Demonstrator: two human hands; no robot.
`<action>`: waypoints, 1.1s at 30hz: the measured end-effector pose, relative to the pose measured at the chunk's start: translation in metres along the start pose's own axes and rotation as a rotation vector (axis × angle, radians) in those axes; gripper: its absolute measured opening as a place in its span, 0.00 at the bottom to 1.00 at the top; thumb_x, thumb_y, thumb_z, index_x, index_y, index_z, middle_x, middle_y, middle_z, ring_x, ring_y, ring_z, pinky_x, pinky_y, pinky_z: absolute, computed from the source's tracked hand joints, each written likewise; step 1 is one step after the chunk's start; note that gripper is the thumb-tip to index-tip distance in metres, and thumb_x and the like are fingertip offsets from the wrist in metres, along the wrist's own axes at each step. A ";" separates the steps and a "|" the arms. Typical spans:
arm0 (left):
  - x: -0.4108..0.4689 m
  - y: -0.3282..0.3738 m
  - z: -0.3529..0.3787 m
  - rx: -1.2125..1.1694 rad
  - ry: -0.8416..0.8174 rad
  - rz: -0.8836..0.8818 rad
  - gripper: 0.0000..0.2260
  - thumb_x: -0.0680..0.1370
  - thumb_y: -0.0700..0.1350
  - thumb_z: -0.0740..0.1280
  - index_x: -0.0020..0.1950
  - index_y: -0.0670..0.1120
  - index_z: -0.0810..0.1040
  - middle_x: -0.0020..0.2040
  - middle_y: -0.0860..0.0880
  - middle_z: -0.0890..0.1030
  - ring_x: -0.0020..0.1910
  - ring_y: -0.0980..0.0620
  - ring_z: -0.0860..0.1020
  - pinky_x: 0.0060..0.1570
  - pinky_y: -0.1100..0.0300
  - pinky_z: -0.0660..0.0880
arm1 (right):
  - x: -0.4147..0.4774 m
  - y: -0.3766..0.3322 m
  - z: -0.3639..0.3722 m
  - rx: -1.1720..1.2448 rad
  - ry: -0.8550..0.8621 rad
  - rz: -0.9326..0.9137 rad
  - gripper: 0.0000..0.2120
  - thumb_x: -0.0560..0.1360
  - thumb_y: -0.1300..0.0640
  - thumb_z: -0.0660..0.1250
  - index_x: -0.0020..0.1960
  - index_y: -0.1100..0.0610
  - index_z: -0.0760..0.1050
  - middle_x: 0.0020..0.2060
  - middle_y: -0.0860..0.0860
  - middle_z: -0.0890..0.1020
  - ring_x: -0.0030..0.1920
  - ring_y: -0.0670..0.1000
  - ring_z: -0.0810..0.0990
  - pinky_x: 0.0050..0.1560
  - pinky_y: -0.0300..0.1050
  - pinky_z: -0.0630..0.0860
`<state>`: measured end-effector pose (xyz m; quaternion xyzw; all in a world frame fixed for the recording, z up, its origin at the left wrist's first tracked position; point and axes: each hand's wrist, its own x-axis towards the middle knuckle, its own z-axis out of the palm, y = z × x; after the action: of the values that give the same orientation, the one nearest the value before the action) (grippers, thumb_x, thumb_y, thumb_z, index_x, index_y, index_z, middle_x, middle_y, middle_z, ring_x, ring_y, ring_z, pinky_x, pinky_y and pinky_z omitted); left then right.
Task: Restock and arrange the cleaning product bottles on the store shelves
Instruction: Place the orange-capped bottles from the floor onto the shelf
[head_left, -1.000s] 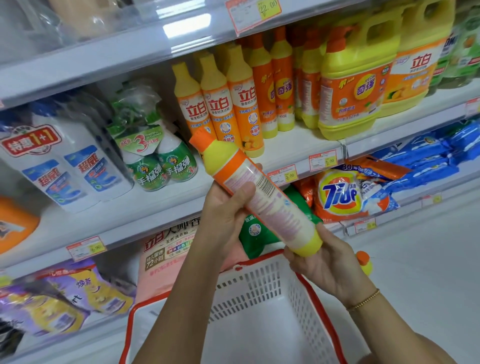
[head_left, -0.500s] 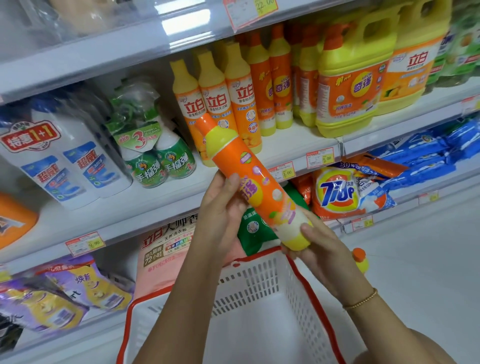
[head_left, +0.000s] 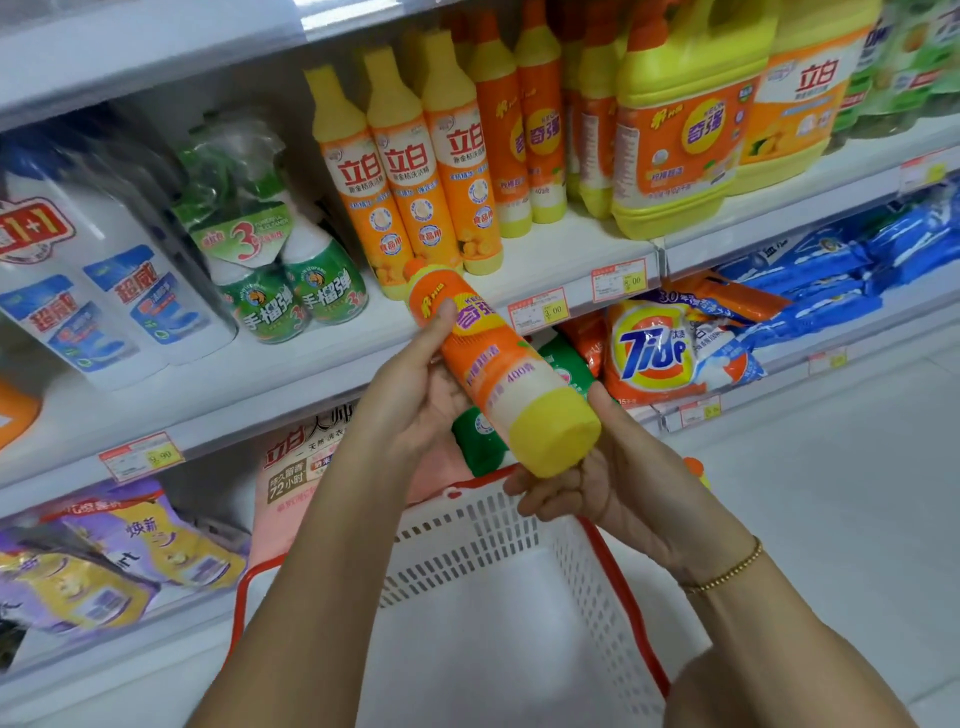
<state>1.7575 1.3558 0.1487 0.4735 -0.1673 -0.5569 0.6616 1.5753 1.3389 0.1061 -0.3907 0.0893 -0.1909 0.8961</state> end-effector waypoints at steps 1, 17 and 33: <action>0.001 0.000 0.001 0.005 0.009 -0.030 0.33 0.67 0.52 0.70 0.68 0.41 0.71 0.58 0.41 0.81 0.53 0.46 0.81 0.48 0.49 0.81 | -0.001 -0.001 0.001 -0.012 0.009 -0.002 0.34 0.63 0.30 0.68 0.50 0.59 0.84 0.40 0.61 0.84 0.37 0.53 0.85 0.36 0.39 0.80; -0.003 -0.046 0.029 0.784 -0.080 0.282 0.23 0.64 0.41 0.79 0.57 0.49 0.79 0.47 0.56 0.84 0.45 0.62 0.82 0.43 0.66 0.78 | -0.011 -0.051 -0.030 -1.055 0.698 -0.252 0.31 0.64 0.35 0.70 0.65 0.45 0.73 0.51 0.43 0.80 0.51 0.43 0.80 0.50 0.43 0.78; 0.070 -0.201 0.040 1.256 -0.320 0.266 0.19 0.75 0.43 0.70 0.65 0.43 0.74 0.56 0.47 0.79 0.51 0.52 0.78 0.58 0.57 0.75 | -0.091 -0.052 -0.158 -1.239 1.301 -0.337 0.22 0.66 0.49 0.77 0.56 0.52 0.75 0.45 0.47 0.80 0.45 0.49 0.77 0.44 0.38 0.68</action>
<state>1.6341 1.2890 -0.0166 0.6562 -0.6135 -0.3305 0.2897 1.4296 1.2393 0.0380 -0.6249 0.6052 -0.4196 0.2592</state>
